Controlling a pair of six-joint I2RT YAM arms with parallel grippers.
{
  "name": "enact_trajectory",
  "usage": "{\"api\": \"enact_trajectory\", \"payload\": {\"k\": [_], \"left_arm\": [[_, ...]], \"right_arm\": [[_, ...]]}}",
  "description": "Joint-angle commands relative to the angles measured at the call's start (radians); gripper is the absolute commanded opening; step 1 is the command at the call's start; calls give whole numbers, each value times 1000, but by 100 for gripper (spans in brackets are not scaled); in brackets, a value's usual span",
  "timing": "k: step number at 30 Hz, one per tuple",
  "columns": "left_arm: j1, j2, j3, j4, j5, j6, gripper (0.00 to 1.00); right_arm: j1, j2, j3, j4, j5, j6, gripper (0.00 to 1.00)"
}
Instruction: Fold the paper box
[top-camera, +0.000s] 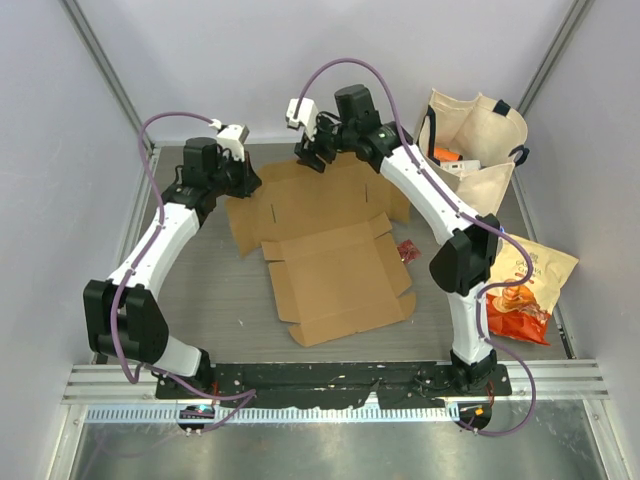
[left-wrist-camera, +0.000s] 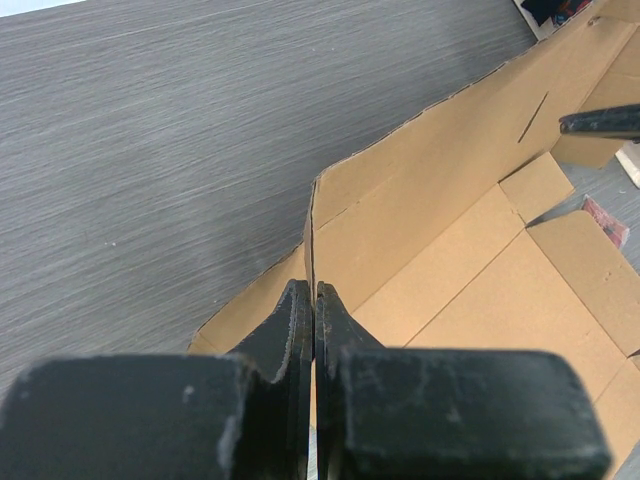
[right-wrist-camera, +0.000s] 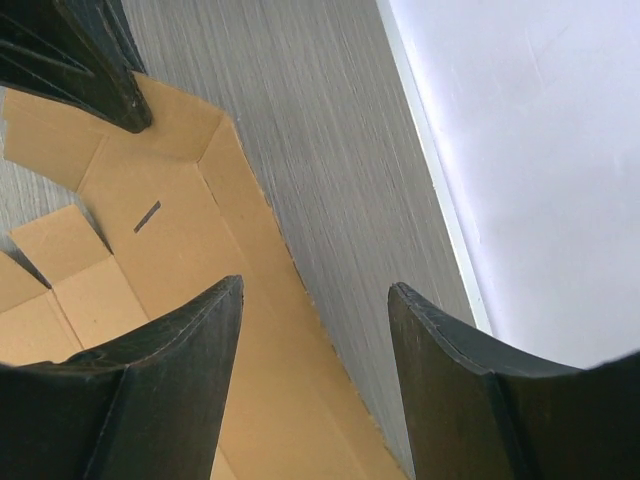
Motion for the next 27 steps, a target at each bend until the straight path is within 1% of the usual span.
{"api": "enact_trajectory", "payload": {"k": [1,3,7,10,12,15,16,18,19,21,22,23,24,25,26,27], "left_arm": [[-4,-48,0,47,34,30,0],[-3,-54,-1,52,35,35,0],[-4,-59,-6,59,37,38,0],[-4,-60,-7,62,46,35,0],[-6,-69,-12,68,48,38,0],[-10,-76,-21,70,34,46,0],[-10,-76,-21,67,25,44,0],[-10,-76,-20,55,-7,40,0],[-10,-74,-15,47,-21,26,3],[-10,-76,-18,49,-38,6,3],[-10,-79,-23,53,-51,-25,7],[-10,-80,-23,55,-58,-43,12],[-10,-83,-24,55,-66,-63,19],[-12,-95,-24,47,-104,-89,37],[-12,-103,-23,41,-129,-135,45],[-12,-118,-24,24,-152,-164,51]], "right_arm": [[-3,47,85,-42,-80,-43,65],[-3,61,108,-70,-114,-40,64],[-3,76,103,-91,-148,-29,61],[-3,84,88,-88,-151,-21,58],[-1,83,68,-68,-139,-18,53],[-1,64,21,-12,-122,0,45],[-1,54,4,30,-102,8,39],[4,28,-35,59,-84,26,32],[4,20,-46,79,-79,32,25],[4,1,-69,94,-68,48,16],[7,-5,-75,100,-65,51,7],[5,-11,-82,104,-45,58,1],[10,-17,-102,111,-35,63,1],[11,-37,-115,128,-25,64,1],[13,-48,-130,137,-16,64,1],[13,-58,-160,151,11,72,1]]}}
